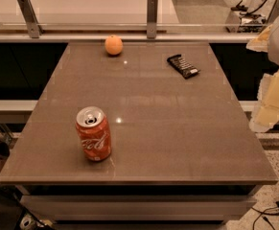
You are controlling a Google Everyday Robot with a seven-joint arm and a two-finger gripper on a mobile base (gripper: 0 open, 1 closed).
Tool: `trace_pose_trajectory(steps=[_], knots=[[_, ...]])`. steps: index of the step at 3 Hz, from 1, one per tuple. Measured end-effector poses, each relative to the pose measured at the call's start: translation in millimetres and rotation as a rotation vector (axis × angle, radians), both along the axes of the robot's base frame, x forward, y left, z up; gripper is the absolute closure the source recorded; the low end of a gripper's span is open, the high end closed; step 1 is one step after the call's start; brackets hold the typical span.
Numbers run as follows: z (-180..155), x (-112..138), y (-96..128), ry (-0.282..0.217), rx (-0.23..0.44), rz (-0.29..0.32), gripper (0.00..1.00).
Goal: Move coke can near orange
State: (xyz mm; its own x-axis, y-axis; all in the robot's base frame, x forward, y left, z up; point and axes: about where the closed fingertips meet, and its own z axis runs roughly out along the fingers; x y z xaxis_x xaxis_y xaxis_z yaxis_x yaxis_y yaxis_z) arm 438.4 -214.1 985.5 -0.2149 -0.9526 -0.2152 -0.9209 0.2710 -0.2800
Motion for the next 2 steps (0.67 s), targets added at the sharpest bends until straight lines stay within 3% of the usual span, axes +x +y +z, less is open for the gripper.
trace_pose_trajectory(steps=[1, 2], knots=[[0.0, 0.0, 0.0, 0.0, 0.0, 0.0, 0.0], [-5.3, 1.1, 10.5, -0.009, 0.067, 0.029, 0.0]])
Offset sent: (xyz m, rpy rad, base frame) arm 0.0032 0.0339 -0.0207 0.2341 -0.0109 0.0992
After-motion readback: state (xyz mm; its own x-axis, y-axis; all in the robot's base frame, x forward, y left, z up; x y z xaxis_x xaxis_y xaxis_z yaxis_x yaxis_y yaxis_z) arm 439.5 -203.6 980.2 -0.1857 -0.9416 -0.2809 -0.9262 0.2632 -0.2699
